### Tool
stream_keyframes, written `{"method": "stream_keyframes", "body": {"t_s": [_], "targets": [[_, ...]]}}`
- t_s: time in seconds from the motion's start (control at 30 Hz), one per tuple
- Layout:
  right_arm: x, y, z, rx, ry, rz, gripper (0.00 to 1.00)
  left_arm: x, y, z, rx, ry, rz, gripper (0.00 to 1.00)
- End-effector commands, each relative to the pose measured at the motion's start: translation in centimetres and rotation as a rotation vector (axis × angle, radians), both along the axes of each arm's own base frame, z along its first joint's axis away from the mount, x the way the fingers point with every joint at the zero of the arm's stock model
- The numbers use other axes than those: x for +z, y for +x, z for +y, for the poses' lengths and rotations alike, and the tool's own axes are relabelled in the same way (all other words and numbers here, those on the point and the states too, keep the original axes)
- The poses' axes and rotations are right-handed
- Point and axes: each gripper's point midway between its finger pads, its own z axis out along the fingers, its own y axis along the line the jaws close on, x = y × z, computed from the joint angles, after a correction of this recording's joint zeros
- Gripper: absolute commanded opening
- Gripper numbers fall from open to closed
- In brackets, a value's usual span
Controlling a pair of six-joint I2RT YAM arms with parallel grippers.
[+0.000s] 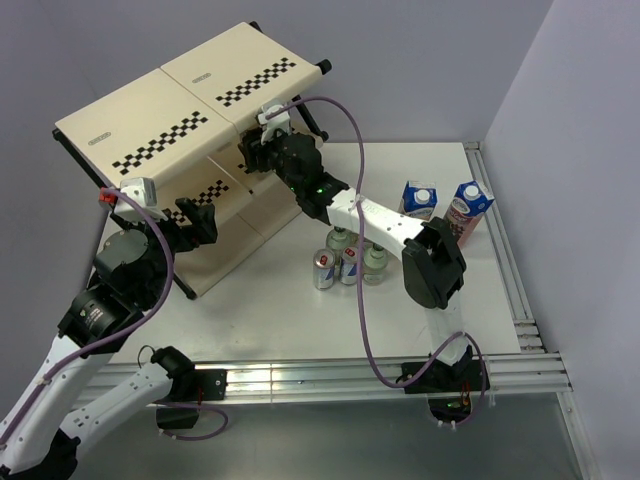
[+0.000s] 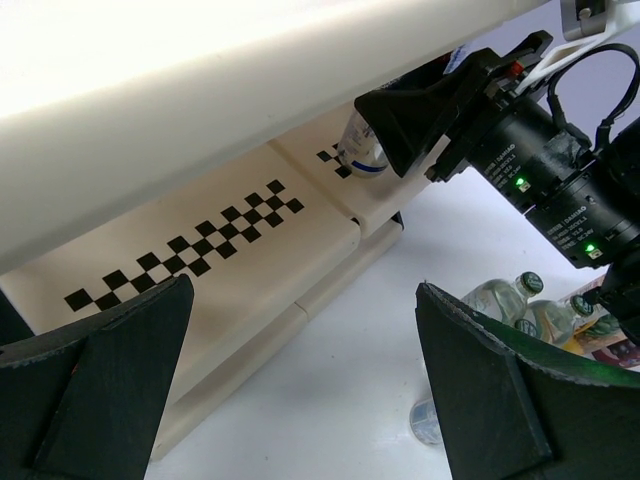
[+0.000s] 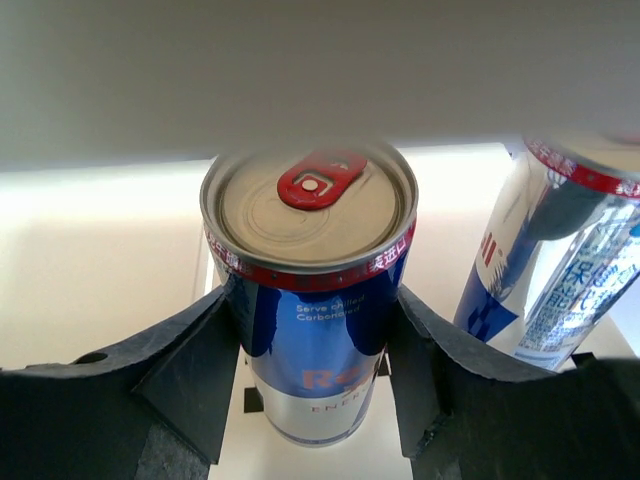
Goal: Place and organize the beverage onto the shelf
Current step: Place the drink on the shelf.
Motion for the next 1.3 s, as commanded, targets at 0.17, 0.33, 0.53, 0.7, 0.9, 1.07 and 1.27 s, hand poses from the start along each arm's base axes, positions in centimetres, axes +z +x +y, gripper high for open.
{"method": "stream_keyframes", "body": {"t_s": [0.17, 0.33, 0.53, 0.7, 0.9, 1.07, 1.27], "targets": [[2.8, -0.9, -1.1, 0.021, 0.066, -0.069, 0.65, 0.3, 0.5, -0.3, -0.024, -0.008, -0.021, 0.99], [3.3, -1.3, -1.6, 0.018, 0.073, -0.076, 0.78, 0.3, 0.6, -0.3, -0.026, -0.007, -0.018, 1.0], [4.1, -1.9, -2.0, 0.024, 0.077, -0.084, 0.85, 0.3, 0.7, -0.4, -0.038, -0.01, -0.017, 1.0], [4.3, -2.4, -2.4, 0.024, 0.089, -0.081, 0.87, 0.2, 0.7, -0.5, -0.044, -0.01, -0.015, 0.99], [4.5, -3.5, -3.0, 0.039, 0.095, -0.065, 1.0, 0.1, 0.8, -0.7, -0.05, -0.008, -0.005, 0.99], [4.4, -3.7, -3.8, 0.016, 0.091, -0.048, 1.0, 0.1, 1.0, -0.6, -0.045, -0.011, -0.002, 0.99], [4.6, -4.9, -6.0, -0.024, 0.064, -0.032, 1.0, -0.3, 1.3, -0.7, -0.04, 0.003, 0.016, 1.0]]}}
